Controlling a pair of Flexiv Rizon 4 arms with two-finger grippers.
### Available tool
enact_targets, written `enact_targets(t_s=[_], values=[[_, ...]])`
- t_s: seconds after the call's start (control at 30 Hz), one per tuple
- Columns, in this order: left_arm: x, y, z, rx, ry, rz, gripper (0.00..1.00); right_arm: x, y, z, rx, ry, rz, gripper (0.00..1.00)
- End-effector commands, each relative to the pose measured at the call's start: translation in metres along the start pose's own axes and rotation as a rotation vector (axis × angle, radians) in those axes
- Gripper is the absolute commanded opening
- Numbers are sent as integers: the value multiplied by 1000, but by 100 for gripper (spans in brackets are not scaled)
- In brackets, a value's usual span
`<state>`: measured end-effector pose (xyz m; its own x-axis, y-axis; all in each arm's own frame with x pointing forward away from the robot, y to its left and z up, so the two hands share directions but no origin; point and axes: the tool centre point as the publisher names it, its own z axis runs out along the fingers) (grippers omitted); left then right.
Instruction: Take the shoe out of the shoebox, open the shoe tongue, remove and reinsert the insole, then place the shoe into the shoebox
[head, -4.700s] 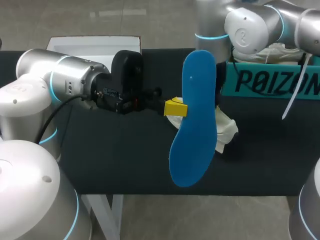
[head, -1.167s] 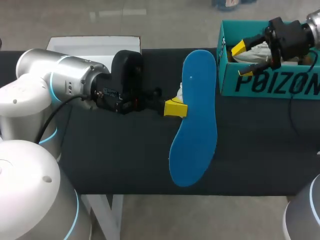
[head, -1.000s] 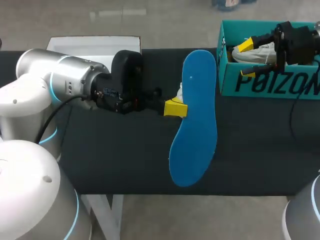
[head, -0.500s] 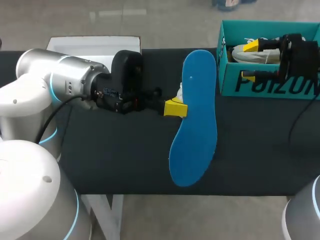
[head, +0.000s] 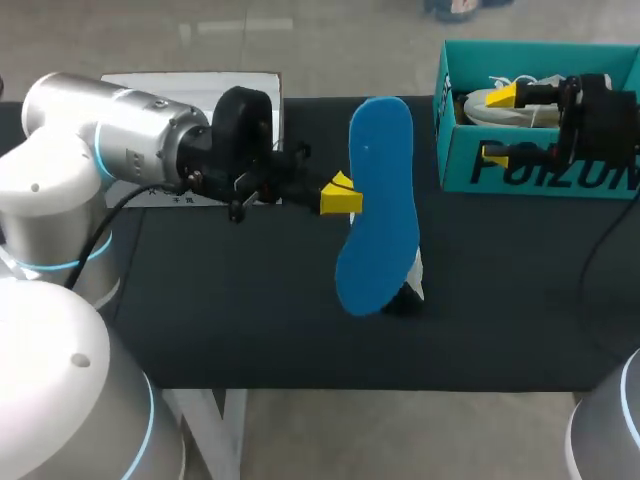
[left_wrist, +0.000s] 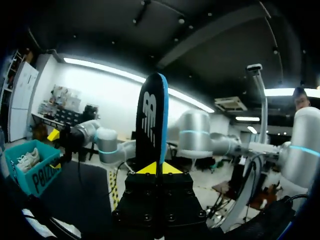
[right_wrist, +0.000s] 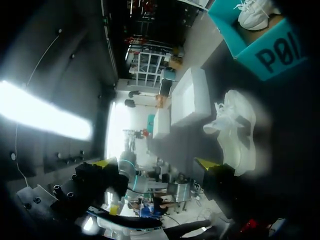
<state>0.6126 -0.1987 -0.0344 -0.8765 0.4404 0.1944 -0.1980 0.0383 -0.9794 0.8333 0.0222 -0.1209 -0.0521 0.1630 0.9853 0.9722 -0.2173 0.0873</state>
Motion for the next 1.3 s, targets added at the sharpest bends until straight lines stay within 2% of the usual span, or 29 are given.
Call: enact_targets(t_s=[0.03,0.4,0.5,0.53,0.57,0.6,0.63,0.67,0.8,0.97,1.03,1.3], values=[[-25,-12,-4,-310,46,973,0,0,0,0,-2,-2,1,100],[-25,-12,-4,-310,46,973,0,0,0,0,-2,-2,1,100],[-43,0,-7,-526,47,1380,0,0,0,0,-2,-2,1,100],[-48,-3,-6,-519,-46,1419,0,0,0,0,-2,-2,1,100],[-54,-1,-9,-625,39,1585,0,0,0,0,-2,-2,1,100],[-57,0,-12,-661,62,1672,0,0,0,0,-2,-2,1,100],[-62,-1,-13,-691,31,1739,0,0,0,0,-2,-2,1,100],[-65,0,-16,-742,97,1846,0,0,0,0,-2,-2,1,100],[-77,1,-22,-841,164,2110,0,0,0,0,-2,-2,1,100],[-89,-3,-28,-965,193,2248,0,0,0,0,-2,-2,1,100],[-90,-4,-30,-946,81,2165,0,0,0,0,-2,-2,1,100],[-90,-4,-30,-946,81,2165,0,0,0,0,-2,-2,1,100]])
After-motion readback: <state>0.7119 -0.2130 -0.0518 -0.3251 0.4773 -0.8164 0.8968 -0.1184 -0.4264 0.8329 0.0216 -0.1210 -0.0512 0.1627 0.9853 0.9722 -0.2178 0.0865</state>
